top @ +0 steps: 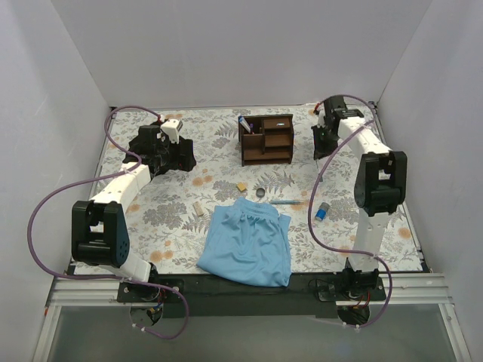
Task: Sort the stationery into containers
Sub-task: Pick up the pen from the center of the board, then place the pen in the storage box.
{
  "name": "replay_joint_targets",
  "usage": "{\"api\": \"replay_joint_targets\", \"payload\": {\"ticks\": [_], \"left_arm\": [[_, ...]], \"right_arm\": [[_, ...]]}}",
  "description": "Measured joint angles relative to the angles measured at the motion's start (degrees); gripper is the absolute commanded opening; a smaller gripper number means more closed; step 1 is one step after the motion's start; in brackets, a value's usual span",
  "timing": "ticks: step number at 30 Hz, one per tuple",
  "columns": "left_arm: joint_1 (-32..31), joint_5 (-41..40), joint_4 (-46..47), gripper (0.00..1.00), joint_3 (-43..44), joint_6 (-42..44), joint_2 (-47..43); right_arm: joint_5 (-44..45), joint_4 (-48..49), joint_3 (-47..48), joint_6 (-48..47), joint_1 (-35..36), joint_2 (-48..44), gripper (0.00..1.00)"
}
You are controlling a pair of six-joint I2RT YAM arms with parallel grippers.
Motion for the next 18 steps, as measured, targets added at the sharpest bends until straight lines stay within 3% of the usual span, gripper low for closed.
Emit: {"api": "replay_joint_targets", "payload": {"ticks": [7,12,18], "left_arm": [[0.0,0.7,0.2,0.86,0.0,0.0,0.0],[0.0,1.3,0.1,0.86,1.8,-0.2,1.2],[0.0,1.1,-0.9,0.86,4.9,0.4,3.0]], "right_arm": [[-10.4,7.8,4.2,-4.3,1.1,-13.5,0.01],[-16.9,23.9,-1.5,-7.2,6.2,-21.2,0.01],[-21.7,39.7,-4.5,-8.8,14.0,-18.0,0.01]]}}
